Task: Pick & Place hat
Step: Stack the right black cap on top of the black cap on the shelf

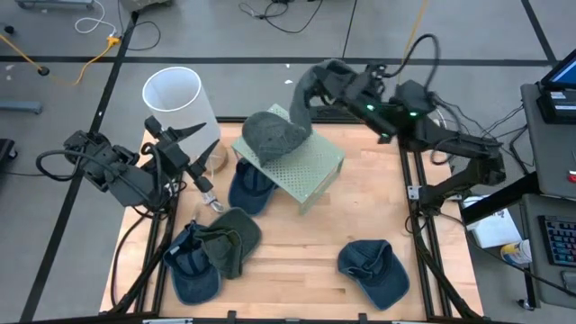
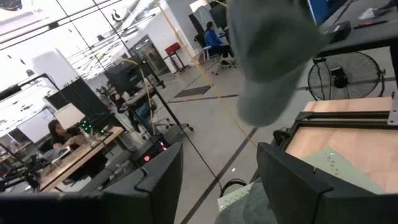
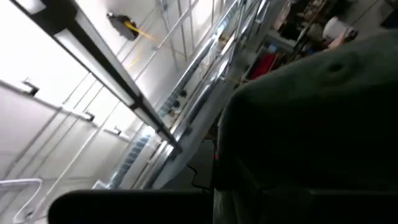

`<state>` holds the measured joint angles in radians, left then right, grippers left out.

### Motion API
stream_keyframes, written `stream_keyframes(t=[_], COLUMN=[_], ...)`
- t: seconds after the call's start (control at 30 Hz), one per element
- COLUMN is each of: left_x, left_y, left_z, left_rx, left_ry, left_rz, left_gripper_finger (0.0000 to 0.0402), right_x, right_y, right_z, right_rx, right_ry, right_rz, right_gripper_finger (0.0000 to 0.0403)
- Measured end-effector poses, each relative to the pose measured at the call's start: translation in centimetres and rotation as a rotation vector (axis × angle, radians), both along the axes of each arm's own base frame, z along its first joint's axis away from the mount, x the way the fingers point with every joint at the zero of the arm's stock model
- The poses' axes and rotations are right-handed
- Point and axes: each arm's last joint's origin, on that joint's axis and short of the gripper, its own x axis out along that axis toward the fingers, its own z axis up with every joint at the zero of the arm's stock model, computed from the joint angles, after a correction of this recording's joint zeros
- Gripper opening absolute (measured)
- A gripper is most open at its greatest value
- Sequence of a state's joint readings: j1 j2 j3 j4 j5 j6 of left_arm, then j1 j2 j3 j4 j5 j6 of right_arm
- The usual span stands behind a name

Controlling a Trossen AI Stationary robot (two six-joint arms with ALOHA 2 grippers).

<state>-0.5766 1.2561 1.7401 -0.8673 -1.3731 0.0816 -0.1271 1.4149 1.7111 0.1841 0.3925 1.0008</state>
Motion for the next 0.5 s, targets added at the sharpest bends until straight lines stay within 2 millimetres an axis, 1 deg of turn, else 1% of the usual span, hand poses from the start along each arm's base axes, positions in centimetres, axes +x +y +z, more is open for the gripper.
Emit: stream_keyframes(t=[0.17, 0.3, 0.43, 0.5], left_x=[-0.3, -0.7, -1.4, -1.7], left_y=[0.2, 0.4, 0.9, 1.1], left_z=[0.1, 0.3, 0.7, 0.8], left_rx=[-0.004, -0.02, -0.037, -0.044], left_ry=[-0.005, -0.023, -0.043, -0.048], left_rz=[-0.001, -0.003, -0.009, -0.016], left_gripper_finger=[0.0192, 0.0189, 0.0198, 0.0205], right_x=[3.7, 6.1, 8.5, 9.7], right_y=[-2.2, -4.3, -6.1, -6.7], right_z=[-2.0, -3.8, -6.5, -7.8], right_rx=[0.003, 0.047, 0.12, 0.146], right_ry=[-0.043, -0.101, -0.095, -0.103], right_rz=[-0.049, -0.067, -0.071, -0.066], right_gripper_finger=[0.0017, 0.0017, 0.0017, 0.0017])
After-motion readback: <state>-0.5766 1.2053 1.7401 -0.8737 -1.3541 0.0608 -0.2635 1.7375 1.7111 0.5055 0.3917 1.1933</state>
